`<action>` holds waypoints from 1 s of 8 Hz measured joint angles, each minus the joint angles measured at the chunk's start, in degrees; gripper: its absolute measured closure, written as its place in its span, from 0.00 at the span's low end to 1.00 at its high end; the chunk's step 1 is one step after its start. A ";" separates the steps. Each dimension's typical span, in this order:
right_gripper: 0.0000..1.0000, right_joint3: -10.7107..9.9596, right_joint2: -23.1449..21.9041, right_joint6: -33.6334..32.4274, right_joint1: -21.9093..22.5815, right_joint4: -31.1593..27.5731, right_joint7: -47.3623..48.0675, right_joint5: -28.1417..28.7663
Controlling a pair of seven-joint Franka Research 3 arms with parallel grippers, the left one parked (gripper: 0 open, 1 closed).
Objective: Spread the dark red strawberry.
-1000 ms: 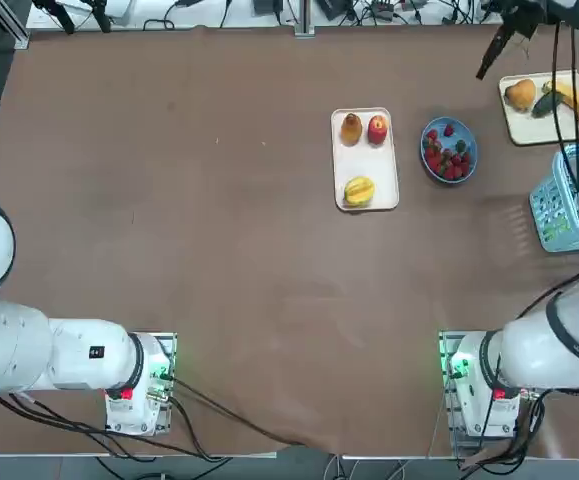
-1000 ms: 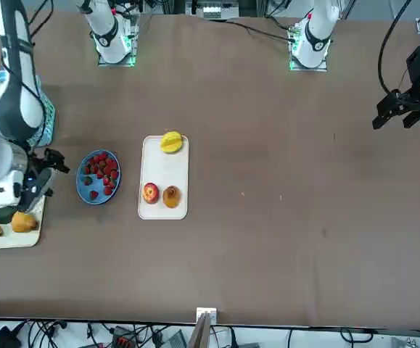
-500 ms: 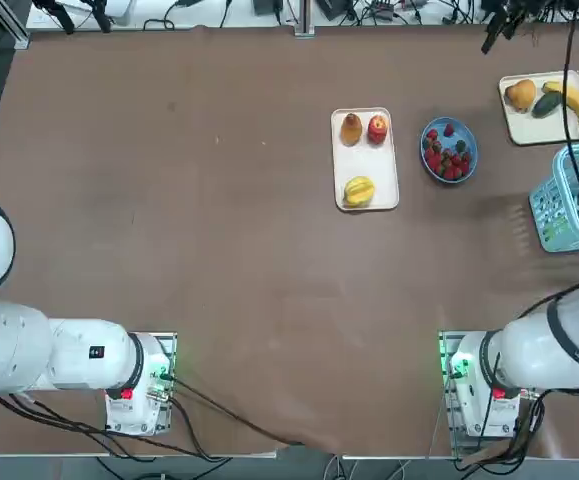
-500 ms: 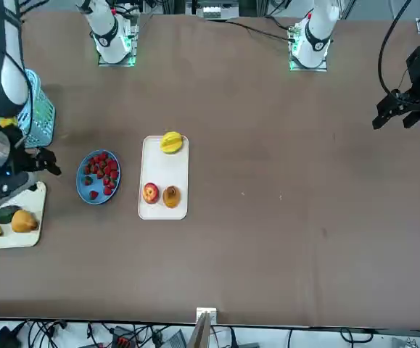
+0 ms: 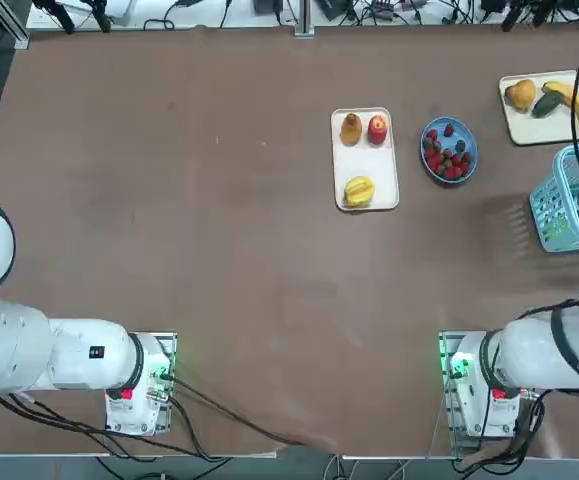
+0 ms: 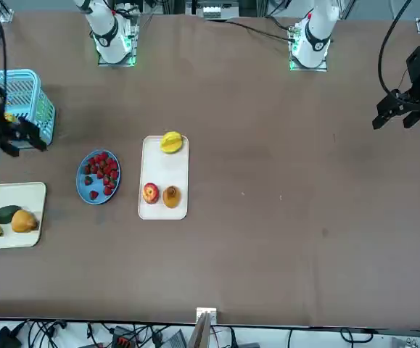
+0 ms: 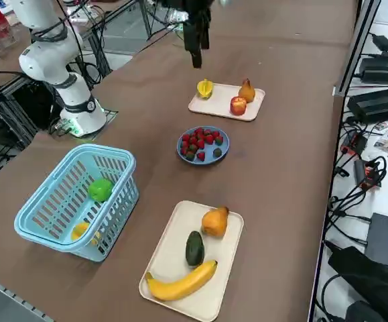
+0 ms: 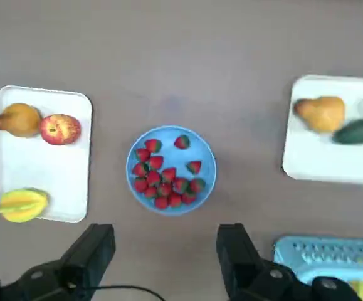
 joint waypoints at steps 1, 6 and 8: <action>0.00 -0.01 -1.79 -1.72 0.25 -0.04 2.29 -1.14; 0.00 -0.01 -6.77 -5.07 2.04 -2.79 8.79 -3.55; 0.00 -0.06 -8.34 -4.46 2.04 -4.73 8.83 -3.67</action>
